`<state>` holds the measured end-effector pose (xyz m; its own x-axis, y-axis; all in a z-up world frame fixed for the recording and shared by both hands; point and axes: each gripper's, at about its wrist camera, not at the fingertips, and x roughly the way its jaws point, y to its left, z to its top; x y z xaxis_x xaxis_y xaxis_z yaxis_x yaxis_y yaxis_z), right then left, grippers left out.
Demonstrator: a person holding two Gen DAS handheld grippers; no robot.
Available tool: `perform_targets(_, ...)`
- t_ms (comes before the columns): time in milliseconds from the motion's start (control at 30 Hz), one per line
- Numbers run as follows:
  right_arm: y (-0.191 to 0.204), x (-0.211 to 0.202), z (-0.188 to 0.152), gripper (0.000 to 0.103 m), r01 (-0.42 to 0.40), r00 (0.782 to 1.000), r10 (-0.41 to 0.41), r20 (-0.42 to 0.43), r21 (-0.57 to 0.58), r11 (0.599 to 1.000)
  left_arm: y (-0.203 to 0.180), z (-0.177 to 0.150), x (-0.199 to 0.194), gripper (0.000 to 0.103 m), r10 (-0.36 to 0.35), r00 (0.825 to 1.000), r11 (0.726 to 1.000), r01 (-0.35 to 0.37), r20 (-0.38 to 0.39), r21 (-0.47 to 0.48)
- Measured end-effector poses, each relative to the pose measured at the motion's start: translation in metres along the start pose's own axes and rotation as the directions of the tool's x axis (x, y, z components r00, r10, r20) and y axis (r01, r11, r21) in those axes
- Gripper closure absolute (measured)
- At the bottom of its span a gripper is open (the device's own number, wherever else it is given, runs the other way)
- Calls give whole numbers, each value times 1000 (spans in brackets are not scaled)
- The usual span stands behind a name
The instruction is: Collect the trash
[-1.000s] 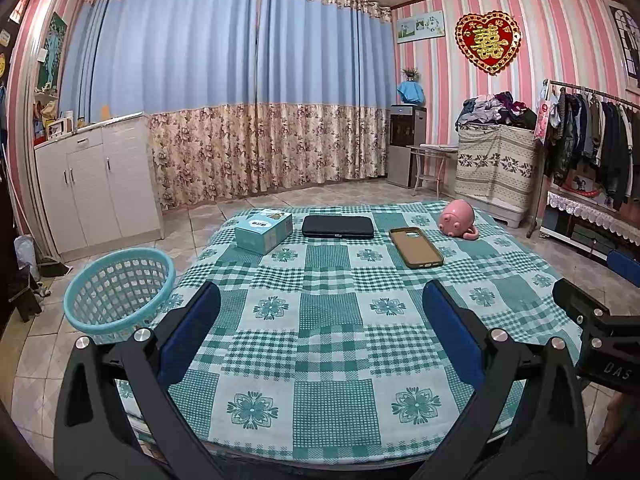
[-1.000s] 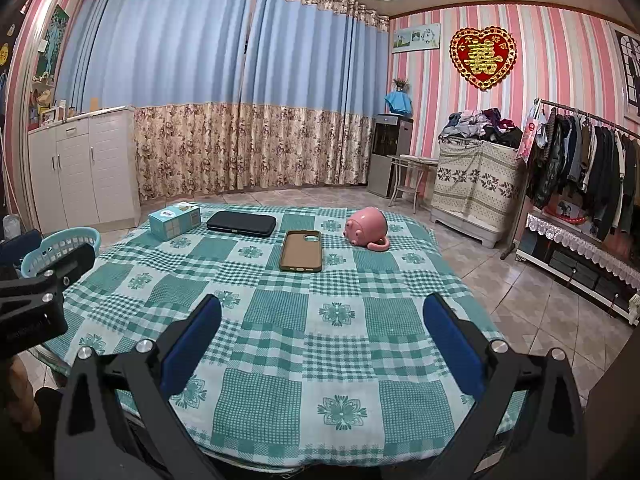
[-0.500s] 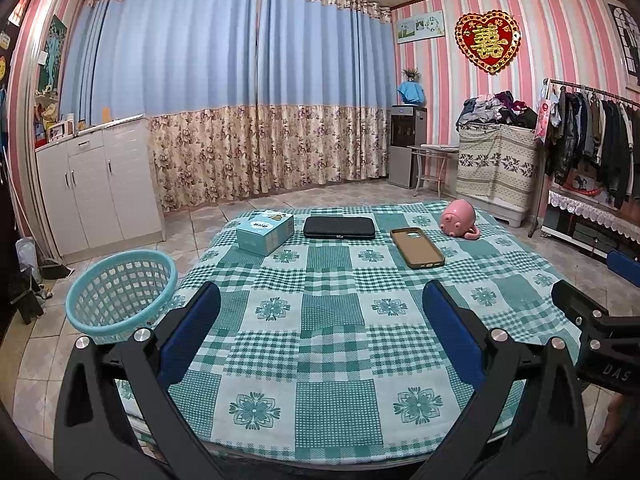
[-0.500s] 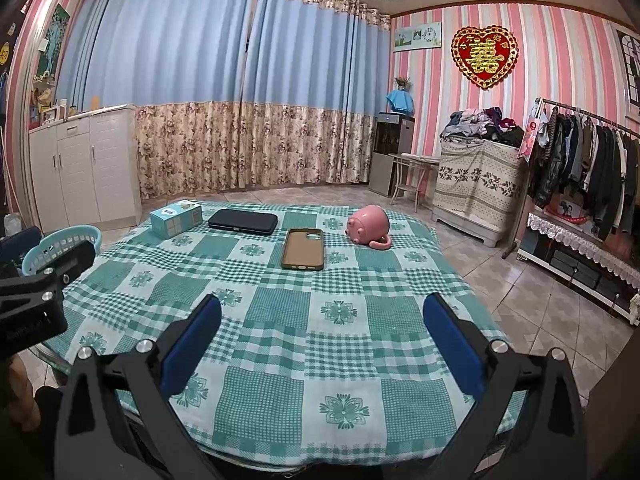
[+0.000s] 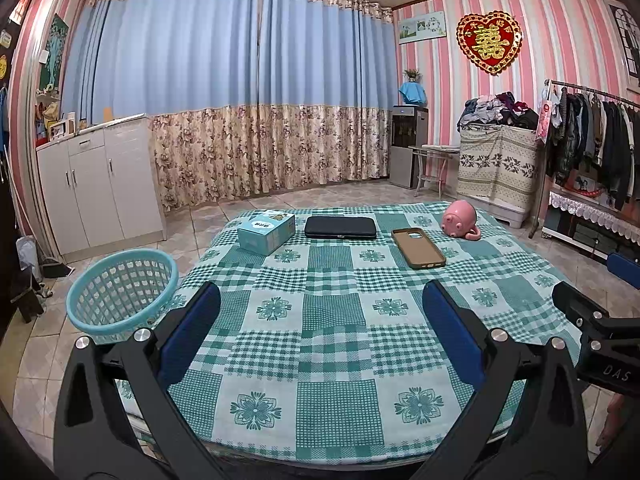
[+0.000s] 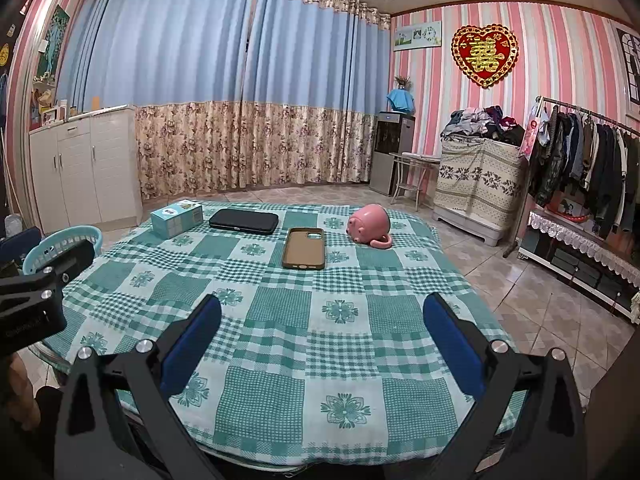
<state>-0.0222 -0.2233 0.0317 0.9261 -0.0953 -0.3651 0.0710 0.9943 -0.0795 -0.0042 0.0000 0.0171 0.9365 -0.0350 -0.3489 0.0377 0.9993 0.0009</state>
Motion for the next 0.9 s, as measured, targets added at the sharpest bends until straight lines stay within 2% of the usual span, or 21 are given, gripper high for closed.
perform_targets(900, 3, 0, -1, 4, -2, 1000, 2, -1, -2, 1000, 3, -1, 3, 5, 6, 1000, 1000, -6, 3, 2)
